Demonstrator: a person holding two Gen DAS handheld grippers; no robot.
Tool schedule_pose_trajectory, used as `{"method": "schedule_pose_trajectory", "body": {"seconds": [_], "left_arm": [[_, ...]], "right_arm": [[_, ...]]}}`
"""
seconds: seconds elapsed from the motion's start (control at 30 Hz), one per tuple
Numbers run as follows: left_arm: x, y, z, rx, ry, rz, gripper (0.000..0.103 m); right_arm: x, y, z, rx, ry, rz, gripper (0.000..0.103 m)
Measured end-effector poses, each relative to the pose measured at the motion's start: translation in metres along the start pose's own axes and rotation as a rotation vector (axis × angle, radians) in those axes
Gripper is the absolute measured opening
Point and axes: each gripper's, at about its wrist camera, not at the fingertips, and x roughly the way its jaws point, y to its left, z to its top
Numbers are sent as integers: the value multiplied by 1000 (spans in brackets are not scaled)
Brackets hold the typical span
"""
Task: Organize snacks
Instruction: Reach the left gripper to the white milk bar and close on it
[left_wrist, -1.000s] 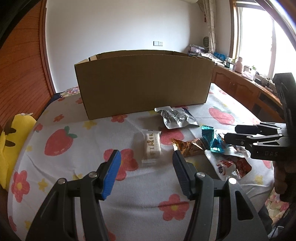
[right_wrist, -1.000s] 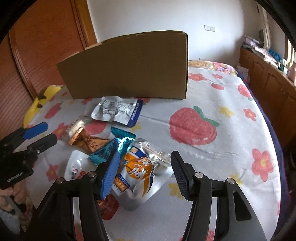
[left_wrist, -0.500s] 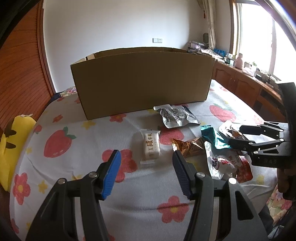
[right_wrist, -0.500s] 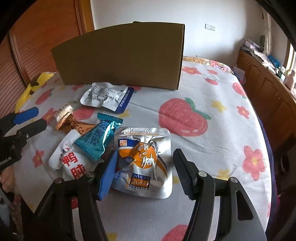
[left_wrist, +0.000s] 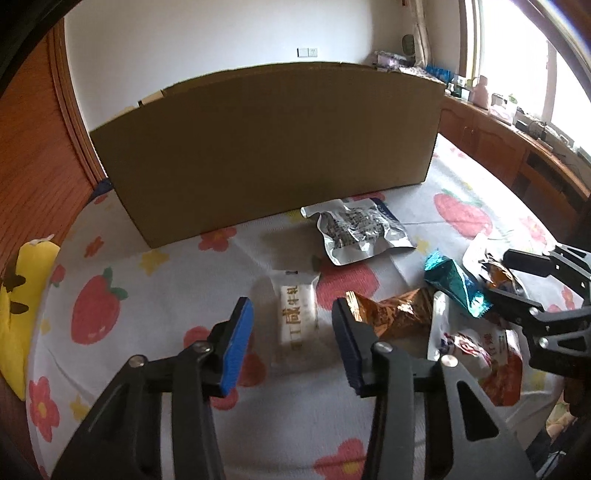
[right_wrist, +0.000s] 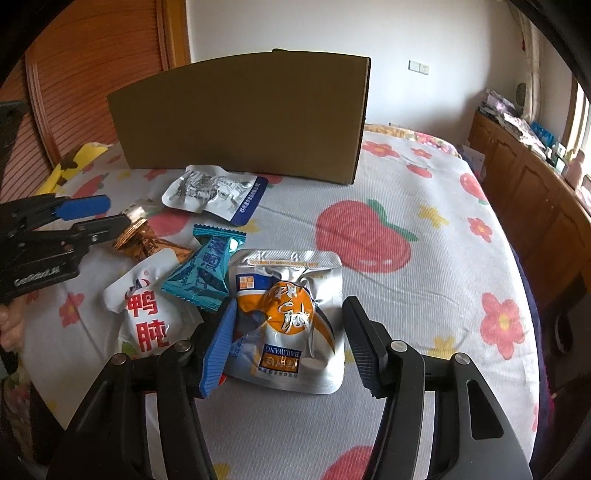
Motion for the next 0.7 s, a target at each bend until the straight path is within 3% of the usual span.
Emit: {"method": "schedule_pose_trajectory", "body": {"seconds": [0.23, 0.6, 0.7], "left_arm": [[8, -1, 0, -6, 42, -5, 38], [10, 3, 2, -4, 46, -4, 38], [8, 3, 1, 3, 42, -6, 22]], "right_arm": [[0, 1, 1, -8, -3, 8, 60], [0, 1, 0, -15, -6, 13, 60], [0, 1, 0, -16, -6, 12, 60]]}}
